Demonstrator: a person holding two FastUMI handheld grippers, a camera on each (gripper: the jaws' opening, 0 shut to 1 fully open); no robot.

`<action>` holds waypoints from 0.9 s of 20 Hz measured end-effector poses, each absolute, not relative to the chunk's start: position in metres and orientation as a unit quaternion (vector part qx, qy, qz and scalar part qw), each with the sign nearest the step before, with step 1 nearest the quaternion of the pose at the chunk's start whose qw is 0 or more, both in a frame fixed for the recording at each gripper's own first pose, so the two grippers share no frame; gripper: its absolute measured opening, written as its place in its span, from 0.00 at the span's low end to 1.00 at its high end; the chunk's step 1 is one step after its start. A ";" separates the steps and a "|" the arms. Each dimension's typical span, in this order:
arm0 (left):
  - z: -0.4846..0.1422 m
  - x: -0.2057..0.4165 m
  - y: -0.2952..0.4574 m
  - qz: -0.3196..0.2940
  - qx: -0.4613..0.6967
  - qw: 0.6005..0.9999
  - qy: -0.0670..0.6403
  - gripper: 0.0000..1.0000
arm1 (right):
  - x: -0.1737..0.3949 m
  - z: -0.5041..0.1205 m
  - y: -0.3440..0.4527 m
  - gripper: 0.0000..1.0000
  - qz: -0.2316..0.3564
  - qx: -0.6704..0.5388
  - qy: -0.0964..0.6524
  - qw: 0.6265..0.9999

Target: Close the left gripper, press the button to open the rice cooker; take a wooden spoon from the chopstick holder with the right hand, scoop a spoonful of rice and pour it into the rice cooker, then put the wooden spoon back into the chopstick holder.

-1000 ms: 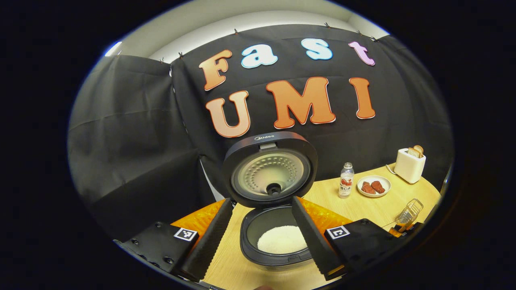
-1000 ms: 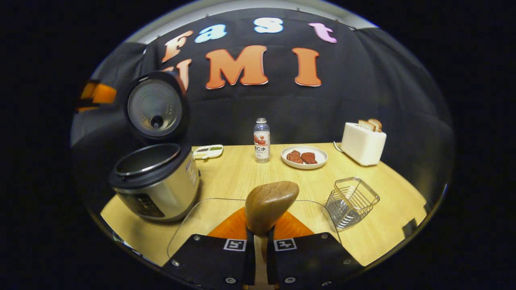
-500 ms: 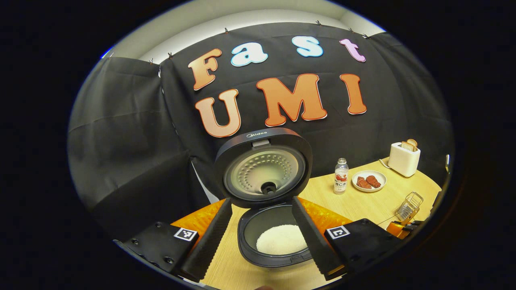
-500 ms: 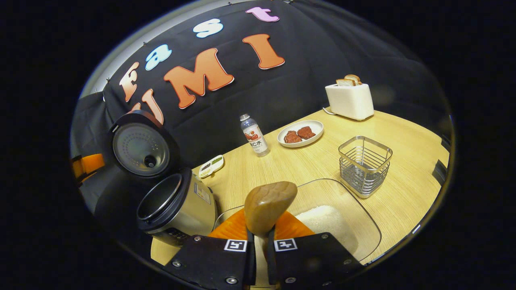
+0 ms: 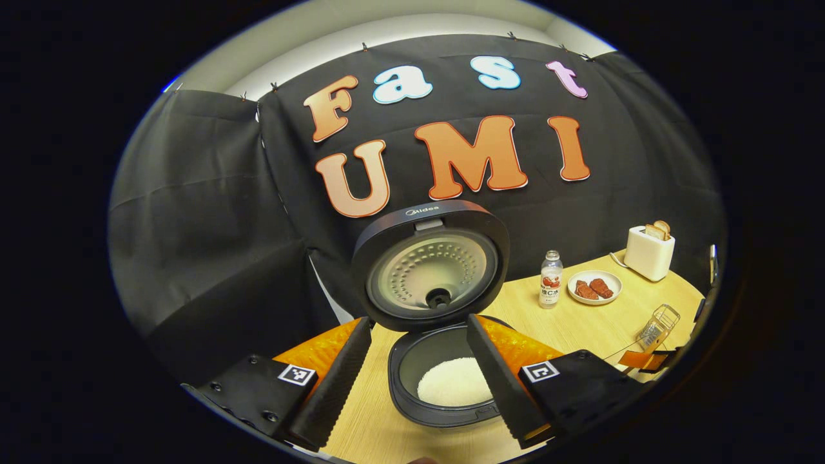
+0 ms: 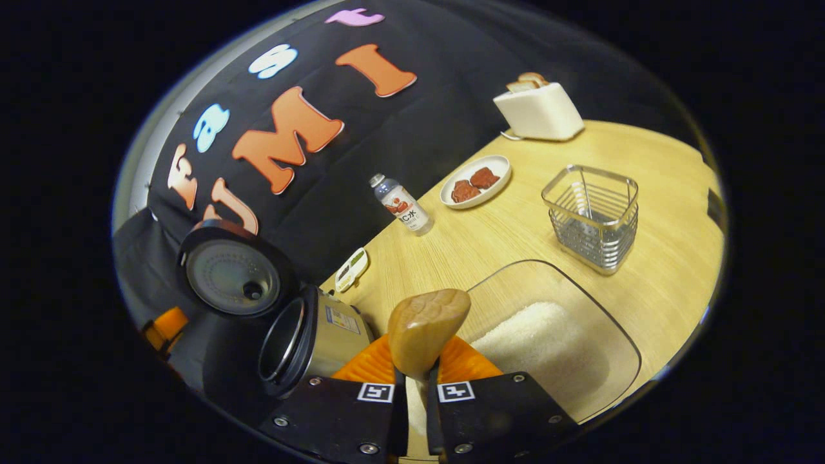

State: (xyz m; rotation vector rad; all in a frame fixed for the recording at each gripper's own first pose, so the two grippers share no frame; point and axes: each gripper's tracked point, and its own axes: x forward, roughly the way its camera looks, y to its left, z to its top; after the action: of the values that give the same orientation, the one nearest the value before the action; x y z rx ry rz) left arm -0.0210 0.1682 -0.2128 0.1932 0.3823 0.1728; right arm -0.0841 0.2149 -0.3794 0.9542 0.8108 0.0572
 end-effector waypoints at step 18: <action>-0.199 -0.011 0.154 0.092 0.090 0.979 0.161 0.94 | -0.068 -0.366 0.140 0.10 0.040 0.637 0.350 0.686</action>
State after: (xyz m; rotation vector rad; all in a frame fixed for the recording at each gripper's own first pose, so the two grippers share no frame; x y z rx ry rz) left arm -0.0112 0.1536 -0.1995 0.1814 0.3234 0.1843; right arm -0.0684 0.1401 -0.3660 1.4256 0.7844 0.0906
